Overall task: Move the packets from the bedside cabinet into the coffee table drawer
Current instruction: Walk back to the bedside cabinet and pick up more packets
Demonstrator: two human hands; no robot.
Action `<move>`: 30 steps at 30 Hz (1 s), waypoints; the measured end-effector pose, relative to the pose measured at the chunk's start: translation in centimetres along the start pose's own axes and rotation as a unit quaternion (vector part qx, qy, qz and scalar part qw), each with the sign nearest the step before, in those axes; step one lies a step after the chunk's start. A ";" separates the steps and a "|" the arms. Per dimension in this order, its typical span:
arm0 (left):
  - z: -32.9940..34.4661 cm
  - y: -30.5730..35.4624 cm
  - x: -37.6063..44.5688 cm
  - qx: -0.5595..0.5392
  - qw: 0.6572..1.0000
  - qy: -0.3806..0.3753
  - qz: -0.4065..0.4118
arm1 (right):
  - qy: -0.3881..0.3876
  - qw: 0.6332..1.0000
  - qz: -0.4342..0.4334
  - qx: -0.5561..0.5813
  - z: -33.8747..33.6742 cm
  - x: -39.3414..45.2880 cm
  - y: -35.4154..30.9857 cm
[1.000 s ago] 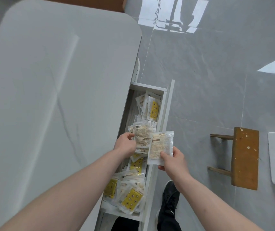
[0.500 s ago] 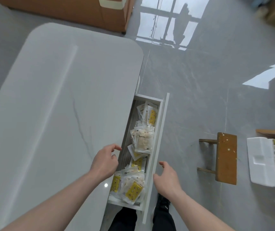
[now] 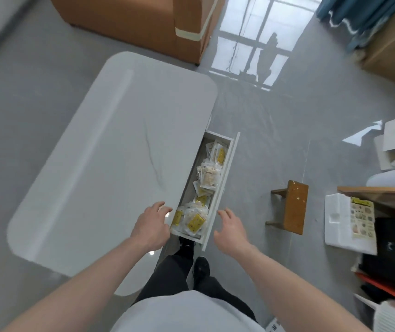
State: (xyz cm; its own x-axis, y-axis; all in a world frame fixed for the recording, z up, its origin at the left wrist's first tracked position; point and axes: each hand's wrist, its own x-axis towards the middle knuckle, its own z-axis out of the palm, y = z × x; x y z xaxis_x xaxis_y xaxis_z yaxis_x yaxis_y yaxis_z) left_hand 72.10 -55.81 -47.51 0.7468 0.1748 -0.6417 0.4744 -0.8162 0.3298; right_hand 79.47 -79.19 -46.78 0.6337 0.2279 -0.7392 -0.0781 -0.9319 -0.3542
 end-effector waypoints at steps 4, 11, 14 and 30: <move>0.5 -1.4 -7.4 0.016 0.999 0.035 -0.027 | -0.015 0.996 -0.068 -0.053 1.6 -4.5 0.3; 1.6 -4.8 -18.3 -0.008 0.993 0.092 -0.072 | -0.004 0.980 -0.152 -0.132 3.9 -10.5 -0.9; 2.1 -6.7 -21.7 -0.034 0.987 0.126 -0.096 | 0.001 0.967 -0.198 -0.159 5.0 -12.1 -3.0; 3.2 -31.8 -41.5 -0.065 0.947 0.215 -0.228 | -0.050 0.901 -0.334 -0.274 26.0 -21.4 -26.9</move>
State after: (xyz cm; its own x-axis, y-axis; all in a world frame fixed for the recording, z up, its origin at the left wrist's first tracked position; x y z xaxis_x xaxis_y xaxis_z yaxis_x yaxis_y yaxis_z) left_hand 24.55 -38.82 -33.58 0.5582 0.7238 -0.4055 0.8258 -0.5321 0.1868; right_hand 47.99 -51.61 -36.36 0.3242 0.7875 -0.5242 0.7029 -0.5713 -0.4237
